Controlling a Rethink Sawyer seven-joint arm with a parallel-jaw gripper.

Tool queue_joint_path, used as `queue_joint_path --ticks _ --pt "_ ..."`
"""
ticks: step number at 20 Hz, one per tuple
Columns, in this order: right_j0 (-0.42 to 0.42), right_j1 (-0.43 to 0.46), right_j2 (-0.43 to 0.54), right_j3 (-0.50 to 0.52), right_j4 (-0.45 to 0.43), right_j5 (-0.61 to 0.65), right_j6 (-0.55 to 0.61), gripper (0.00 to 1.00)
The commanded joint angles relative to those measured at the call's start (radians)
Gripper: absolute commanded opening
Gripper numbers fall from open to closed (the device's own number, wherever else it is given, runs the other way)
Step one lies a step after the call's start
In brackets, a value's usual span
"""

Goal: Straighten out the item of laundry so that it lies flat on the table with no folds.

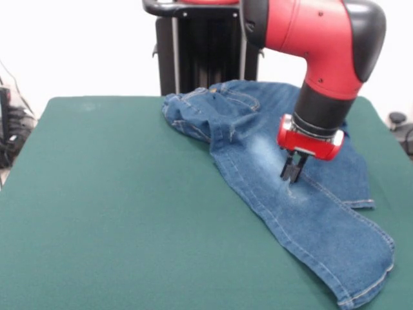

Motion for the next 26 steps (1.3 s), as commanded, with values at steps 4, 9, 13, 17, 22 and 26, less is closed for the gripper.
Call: queue_joint_path --ticks 4,9,13,17,22,26 --pt "0.001 0.036 0.121 -0.002 0.036 -0.093 0.202 0.00" --pt "-0.023 0.061 0.128 -0.015 0.010 -0.155 0.175 0.00" --pt "-0.071 0.076 0.114 -0.028 -0.040 -0.160 0.108 0.00" --pt "-0.169 0.070 0.127 -0.009 -0.122 -0.181 0.020 0.00" --pt "-0.292 0.035 0.172 0.007 -0.250 -0.199 -0.058 0.00" --pt "-0.348 0.010 0.190 0.024 -0.351 -0.228 -0.053 0.00"
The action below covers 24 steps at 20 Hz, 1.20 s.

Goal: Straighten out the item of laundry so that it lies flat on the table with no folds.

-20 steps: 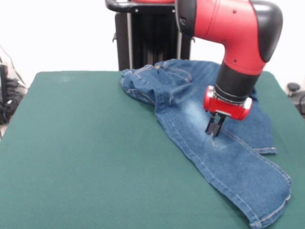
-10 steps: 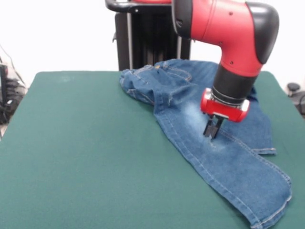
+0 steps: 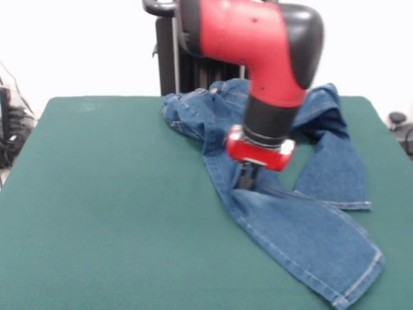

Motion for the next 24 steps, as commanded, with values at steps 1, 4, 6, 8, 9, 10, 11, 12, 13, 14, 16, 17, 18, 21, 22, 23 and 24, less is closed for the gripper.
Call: queue_joint_path --ticks 1,4,6,8,9,10,11,12,13,14,16,17,18,21,22,23,24 --pt "-0.139 0.043 0.107 0.021 -0.183 -0.149 -0.057 0.00" --pt "-0.184 0.037 0.130 0.017 -0.244 -0.154 -0.055 0.00" --pt "-0.202 0.030 0.140 0.015 -0.276 -0.150 -0.045 0.00" --pt "-0.215 0.023 0.148 0.011 -0.303 -0.139 -0.036 0.00" --pt "-0.222 0.020 0.153 0.008 -0.314 -0.133 -0.034 0.00" --pt "-0.221 0.018 0.153 0.006 -0.323 -0.129 -0.025 0.00" --pt "-0.222 0.017 0.155 0.007 -0.331 -0.129 -0.016 0.00" --pt "-0.223 0.015 0.156 0.006 -0.339 -0.126 -0.008 0.00" --pt "-0.221 0.014 0.156 0.006 -0.346 -0.128 0.000 0.00" --pt "-0.221 0.011 0.155 0.005 -0.351 -0.126 0.005 0.00" --pt "-0.221 0.007 0.152 -0.004 -0.361 -0.113 0.009 0.00" --pt "-0.225 0.002 0.154 -0.007 -0.369 -0.103 0.008 0.00" --pt "-0.227 -0.004 0.154 -0.008 -0.374 -0.090 0.008 0.00" --pt "-0.240 -0.034 0.153 -0.001 -0.386 -0.058 0.002 0.00" --pt "-0.246 -0.046 0.154 0.001 -0.391 -0.046 -0.002 0.00" --pt "-0.253 -0.058 0.153 0.004 -0.396 -0.038 -0.004 0.00" --pt "-0.260 -0.064 0.159 0.001 -0.400 -0.027 -0.010 0.00"
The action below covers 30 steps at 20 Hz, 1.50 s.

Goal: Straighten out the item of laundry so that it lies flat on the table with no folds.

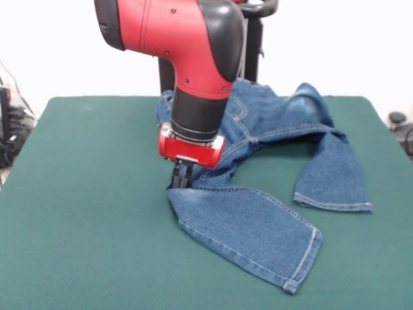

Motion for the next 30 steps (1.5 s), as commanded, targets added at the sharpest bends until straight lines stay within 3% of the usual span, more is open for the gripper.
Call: queue_joint_path --ticks 1,10,11,26,30 --pt "-0.046 -0.010 0.070 -0.001 -0.058 0.050 -0.011 0.00" --pt "-0.014 -0.010 0.059 0.021 -0.063 0.040 0.034 0.00" --pt "-0.007 -0.008 0.053 0.017 -0.069 0.037 0.038 1.00" --pt "-0.013 -0.011 0.076 0.011 -0.041 0.091 0.038 1.00" --pt "0.003 -0.048 0.085 0.030 -0.007 0.149 0.053 1.00"
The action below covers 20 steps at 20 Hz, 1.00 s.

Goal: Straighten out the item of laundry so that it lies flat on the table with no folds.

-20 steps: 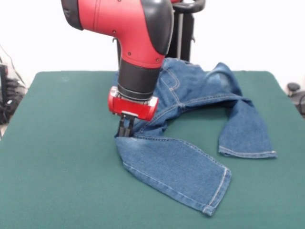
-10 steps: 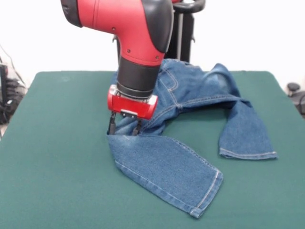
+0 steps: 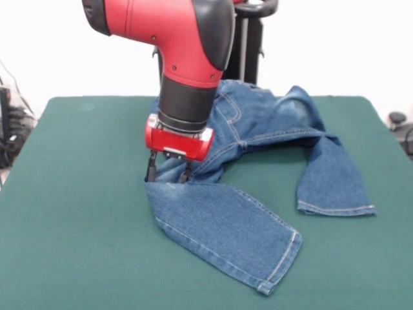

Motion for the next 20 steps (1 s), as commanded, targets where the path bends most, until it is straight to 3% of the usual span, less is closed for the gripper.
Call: queue_joint_path --ticks 1,11,20 --pt "0.037 -0.014 0.081 0.026 0.036 0.170 0.062 1.00" --pt "0.184 -0.066 0.042 -0.019 0.136 0.355 0.181 1.00" --pt "0.234 -0.065 0.014 -0.013 0.178 0.357 0.211 1.00"
